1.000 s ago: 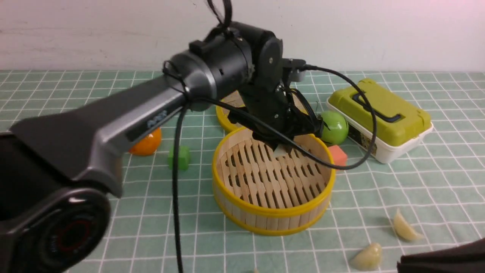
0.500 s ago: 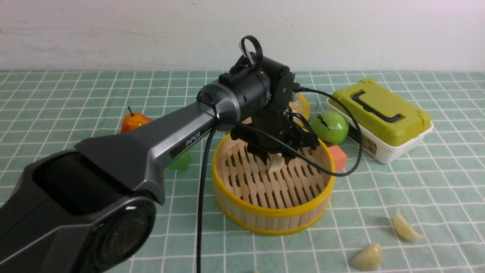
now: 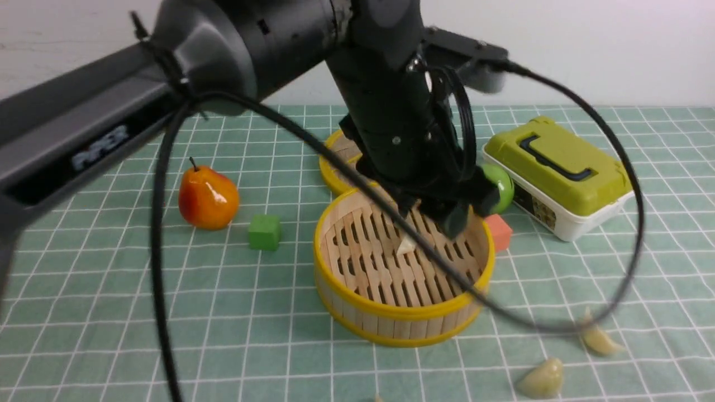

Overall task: Put the dumplings into the steamer on the table with the blue tablecloth.
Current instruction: 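Reach for and grasp a dumpling on the table with the left gripper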

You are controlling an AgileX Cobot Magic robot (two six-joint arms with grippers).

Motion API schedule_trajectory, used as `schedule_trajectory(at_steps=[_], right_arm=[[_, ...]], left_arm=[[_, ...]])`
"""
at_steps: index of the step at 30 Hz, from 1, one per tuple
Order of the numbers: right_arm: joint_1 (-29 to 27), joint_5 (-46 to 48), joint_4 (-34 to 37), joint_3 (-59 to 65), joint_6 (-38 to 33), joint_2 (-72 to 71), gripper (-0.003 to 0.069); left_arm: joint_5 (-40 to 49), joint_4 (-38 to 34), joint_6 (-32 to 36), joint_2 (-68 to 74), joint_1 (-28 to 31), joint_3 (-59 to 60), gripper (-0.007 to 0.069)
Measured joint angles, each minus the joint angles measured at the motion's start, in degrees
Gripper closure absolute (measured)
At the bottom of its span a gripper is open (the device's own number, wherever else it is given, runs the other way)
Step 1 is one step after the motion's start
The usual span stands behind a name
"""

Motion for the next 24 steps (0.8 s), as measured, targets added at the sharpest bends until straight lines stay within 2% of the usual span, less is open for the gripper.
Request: schedule_trajectory(at_steps=[1, 2, 6, 9, 13, 20, 24], right_arm=[[0.0, -0.1, -0.7, -0.5, 0.0, 0.0, 0.0607], [0.0, -0.1, -0.8, -0.5, 0.0, 0.0, 0.0607], [0.0, -0.3, -1.2, -0.8, 1.4, 0.0, 0.0602], [0.0, -0.3, -1.2, -1.0, 2.8, 0.0, 0.0599], [0.0, -0.3, -1.2, -1.0, 3.0, 0.0, 0.0597], [0.0, -0.3, -1.2, -1.0, 3.2, 0.0, 0.0591], [0.0, -0.3, -1.5, -1.0, 3.2, 0.0, 0.0586]], left_arm=[[0.1, -0.3, 4.8, -2.6, -2.1, 6.0, 0.0176], [0.1, -0.3, 5.5, -2.9, -2.4, 6.0, 0.0176], [0.2, -0.5, 18.8, -6.8, -7.1, 20.3, 0.0177], [-1.4, -0.5, 23.9, -6.6, -8.5, 27.8, 0.0177], [-8.2, 1.9, 25.6, -4.1, -8.5, 32.4, 0.0177], [-17.5, 6.7, 26.0, 0.3, -8.4, 32.7, 0.0177], [-19.6, 6.8, 26.2, 2.4, -8.4, 32.7, 0.0177]])
